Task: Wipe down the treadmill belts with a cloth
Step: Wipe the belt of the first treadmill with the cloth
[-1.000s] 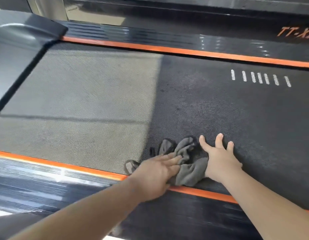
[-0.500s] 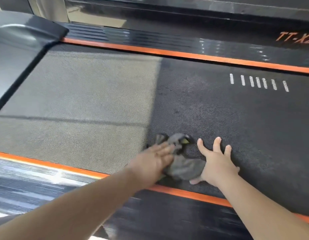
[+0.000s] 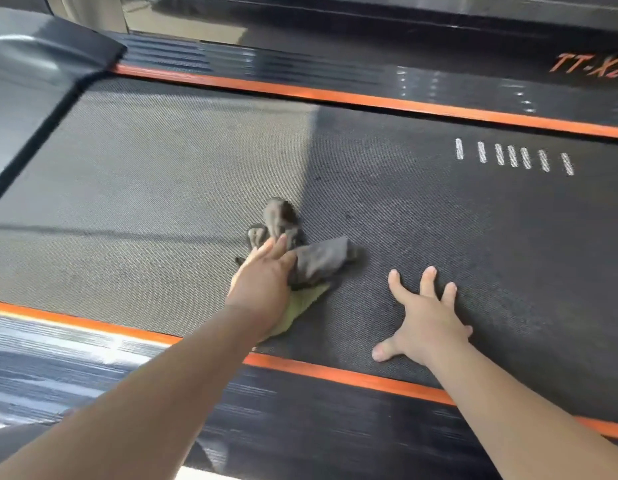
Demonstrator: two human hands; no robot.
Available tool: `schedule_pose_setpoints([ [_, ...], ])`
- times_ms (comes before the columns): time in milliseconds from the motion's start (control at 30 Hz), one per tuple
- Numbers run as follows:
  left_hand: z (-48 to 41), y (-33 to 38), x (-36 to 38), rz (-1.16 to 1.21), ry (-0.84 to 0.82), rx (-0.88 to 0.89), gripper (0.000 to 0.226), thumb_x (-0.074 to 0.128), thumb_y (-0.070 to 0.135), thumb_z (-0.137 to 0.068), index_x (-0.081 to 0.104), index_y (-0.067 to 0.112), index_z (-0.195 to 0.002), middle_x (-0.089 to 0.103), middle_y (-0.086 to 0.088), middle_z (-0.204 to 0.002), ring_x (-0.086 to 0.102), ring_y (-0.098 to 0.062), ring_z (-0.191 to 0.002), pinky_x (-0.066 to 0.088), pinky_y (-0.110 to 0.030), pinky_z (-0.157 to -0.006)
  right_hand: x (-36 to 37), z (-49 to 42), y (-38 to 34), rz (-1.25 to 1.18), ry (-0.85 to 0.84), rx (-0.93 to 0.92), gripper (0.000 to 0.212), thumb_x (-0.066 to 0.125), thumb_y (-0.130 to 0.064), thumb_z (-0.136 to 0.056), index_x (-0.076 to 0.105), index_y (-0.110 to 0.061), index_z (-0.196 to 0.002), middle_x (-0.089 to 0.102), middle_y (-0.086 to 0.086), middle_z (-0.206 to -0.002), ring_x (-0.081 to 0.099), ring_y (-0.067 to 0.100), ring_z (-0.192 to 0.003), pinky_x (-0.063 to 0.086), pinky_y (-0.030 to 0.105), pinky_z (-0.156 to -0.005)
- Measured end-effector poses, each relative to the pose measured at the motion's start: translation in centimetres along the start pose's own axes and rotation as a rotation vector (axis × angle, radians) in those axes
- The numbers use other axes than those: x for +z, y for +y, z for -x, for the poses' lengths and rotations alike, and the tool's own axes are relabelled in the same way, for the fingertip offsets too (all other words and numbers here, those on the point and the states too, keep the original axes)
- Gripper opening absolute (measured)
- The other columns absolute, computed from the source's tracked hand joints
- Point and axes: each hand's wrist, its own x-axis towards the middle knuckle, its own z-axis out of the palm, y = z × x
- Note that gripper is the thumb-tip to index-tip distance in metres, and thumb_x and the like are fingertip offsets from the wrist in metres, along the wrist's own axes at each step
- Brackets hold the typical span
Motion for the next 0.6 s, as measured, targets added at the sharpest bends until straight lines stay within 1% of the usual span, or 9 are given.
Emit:
schedule_pose_setpoints([
  [67,0.7,1.9,1.6,-0.018,0.024,-0.055,0.06,0.044,0.045,-0.088,0.066,0.009,-0.13,0.043,-0.012,-0.16,0.039,-0.038,-0.148,0.031,-0.044,-0.123,0.1,-0.1,0.0,-0.003,0.004,0.006,0.146,0.095,-0.06,-0.053,-0.014,-0.063,-0.151,-0.04,-0.004,-0.161,-0.028,0.038,-0.152,0.025,0.078,-0.11],
  [167,3.4,3.5,3.7,-0.026,-0.077,0.306,0.043,0.061,0.025,-0.072,0.074,0.011,-0.11,0.061,-0.011,-0.144,0.056,-0.036,-0.134,0.049,-0.048,-0.109,0.3,-0.2,0.0,-0.022,0.013,0.007,0.142,0.095,-0.055,-0.057,-0.013,-0.065,-0.149,-0.04,-0.006,-0.161,-0.027,0.037,-0.152,0.025,0.078,-0.11],
  [233,3.6,1.4,2.8,-0.144,-0.068,0.49,0.046,0.063,0.04,-0.076,0.074,0.016,-0.114,0.063,-0.006,-0.143,0.06,-0.031,-0.131,0.054,-0.044,-0.104,0.3,-0.3,0.1,-0.026,0.019,0.004,0.135,0.093,-0.047,-0.066,-0.012,-0.066,-0.149,-0.04,-0.006,-0.161,-0.026,0.037,-0.153,0.024,0.077,-0.11],
  [267,3.2,-0.2,2.3,-0.198,-0.064,0.473,0.055,0.058,0.056,-0.082,0.074,0.016,-0.117,0.063,-0.006,-0.142,0.062,-0.031,-0.129,0.055,-0.045,-0.102,0.3,-0.3,0.1,-0.024,0.016,0.003,0.136,0.093,-0.048,-0.064,-0.012,-0.065,-0.149,-0.04,-0.006,-0.161,-0.027,0.037,-0.153,0.024,0.077,-0.111],
  [333,2.1,-2.1,0.9,-0.253,-0.028,0.219,0.083,0.032,0.078,-0.089,0.073,0.013,-0.119,0.063,-0.013,-0.141,0.062,-0.038,-0.127,0.054,-0.052,-0.102,0.2,-0.4,0.1,-0.01,0.001,-0.004,0.143,0.094,-0.056,-0.056,-0.015,-0.063,-0.149,-0.041,-0.004,-0.161,-0.028,0.039,-0.152,0.023,0.078,-0.111],
  [400,1.1,-1.2,0.8,-0.185,-0.034,-0.048,0.084,0.022,0.071,-0.091,0.068,0.011,-0.128,0.053,-0.014,-0.152,0.052,-0.041,-0.137,0.044,-0.052,-0.113,0.2,-0.5,0.1,0.0,-0.008,0.001,0.146,0.094,-0.058,-0.054,-0.016,-0.063,-0.15,-0.041,-0.003,-0.161,-0.028,0.039,-0.152,0.023,0.079,-0.111],
  [467,1.9,1.7,2.3,-0.178,-0.029,-0.099,0.057,0.039,0.039,-0.089,0.064,0.014,-0.134,0.046,-0.011,-0.158,0.045,-0.038,-0.142,0.039,-0.049,-0.116,0.3,-0.5,0.0,-0.001,-0.004,0.015,0.146,0.094,-0.058,-0.053,-0.015,-0.064,-0.149,-0.042,-0.004,-0.161,-0.029,0.038,-0.152,0.023,0.078,-0.111],
  [533,3.7,4.1,4.2,-0.177,-0.031,0.114,0.046,0.055,0.021,-0.076,0.072,0.015,-0.119,0.061,-0.012,-0.143,0.059,-0.037,-0.129,0.052,-0.048,-0.105,0.3,-0.4,-0.1,-0.016,0.005,0.022,0.142,0.094,-0.054,-0.058,-0.015,-0.066,-0.149,-0.042,-0.005,-0.16,-0.029,0.037,-0.152,0.022,0.078,-0.111],
  [600,5.0,4.3,4.4,-0.18,-0.05,0.409,0.039,0.054,0.023,-0.075,0.074,0.018,-0.109,0.068,-0.01,-0.134,0.067,-0.032,-0.119,0.058,-0.045,-0.097,0.2,-0.4,0.0,-0.017,0.02,0.015,0.128,0.087,-0.036,-0.075,-0.013,-0.065,-0.15,-0.041,-0.004,-0.161,-0.028,0.037,-0.152,0.021,0.078,-0.112],
])
